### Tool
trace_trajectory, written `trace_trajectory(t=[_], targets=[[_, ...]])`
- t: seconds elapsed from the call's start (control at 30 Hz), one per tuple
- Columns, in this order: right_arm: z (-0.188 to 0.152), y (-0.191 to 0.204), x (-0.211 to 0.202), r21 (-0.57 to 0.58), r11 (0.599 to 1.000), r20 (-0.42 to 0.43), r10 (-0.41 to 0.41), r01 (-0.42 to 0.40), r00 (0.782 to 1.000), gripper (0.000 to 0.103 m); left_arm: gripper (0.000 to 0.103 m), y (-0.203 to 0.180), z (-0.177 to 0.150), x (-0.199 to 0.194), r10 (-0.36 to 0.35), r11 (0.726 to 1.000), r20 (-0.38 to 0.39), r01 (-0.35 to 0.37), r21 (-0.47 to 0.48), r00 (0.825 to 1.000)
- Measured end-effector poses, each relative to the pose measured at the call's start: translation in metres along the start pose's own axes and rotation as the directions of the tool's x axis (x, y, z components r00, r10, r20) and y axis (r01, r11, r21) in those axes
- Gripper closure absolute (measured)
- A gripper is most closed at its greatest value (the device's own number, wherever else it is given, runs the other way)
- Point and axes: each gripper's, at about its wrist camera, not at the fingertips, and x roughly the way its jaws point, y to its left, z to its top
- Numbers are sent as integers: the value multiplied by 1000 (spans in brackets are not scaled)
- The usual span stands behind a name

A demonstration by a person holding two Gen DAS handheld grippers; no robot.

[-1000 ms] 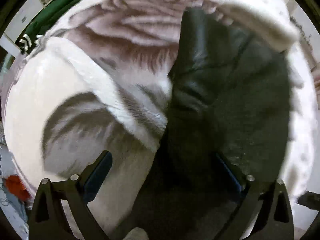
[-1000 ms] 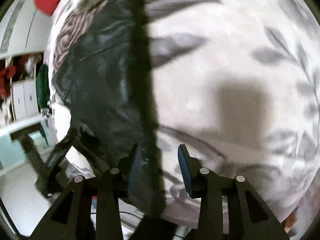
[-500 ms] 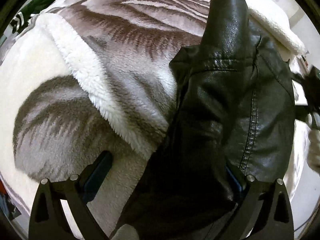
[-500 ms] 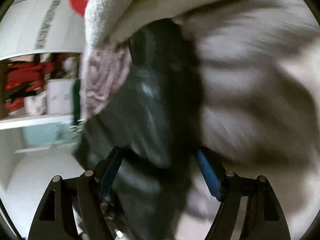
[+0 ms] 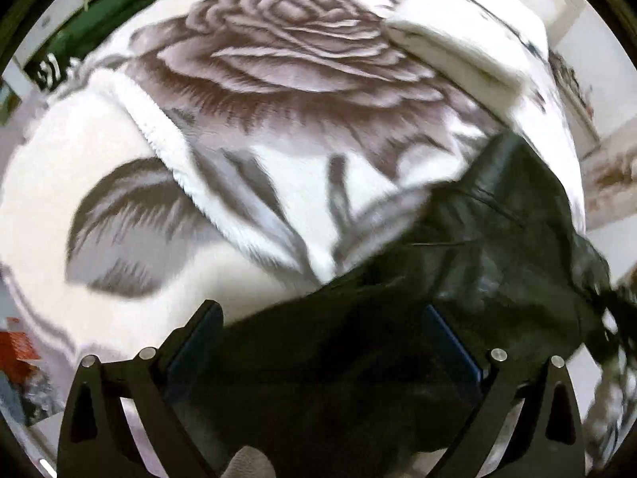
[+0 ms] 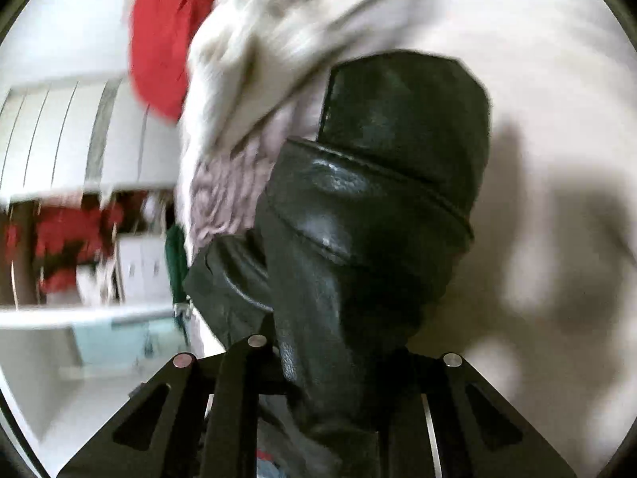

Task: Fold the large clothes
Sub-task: 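Press the folded jacket flat with the left gripper while the right gripper lays the sleeve down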

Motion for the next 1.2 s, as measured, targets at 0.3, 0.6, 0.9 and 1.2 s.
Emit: trace_trajectory(t=[0.3, 0.6, 0.9, 1.2], targets=[[-60, -143, -87, 263, 963, -7, 67, -63, 998, 58, 0, -47, -31, -13, 29, 999, -145, -26, 24, 989], [-67, -144, -81, 219, 972, -92, 108, -86, 990, 33, 0, -27, -70, -76, 28, 981, -159, -58, -186, 987], [-61, -152, -57, 178, 978, -132, 135, -111, 982, 28, 0, -86, -50, 42, 57, 987, -142, -77, -141, 988], [-31, -135, -8, 83, 971, -89, 231, -224, 969, 28, 0, -92, -30, 93, 69, 992, -171, -85, -89, 983]])
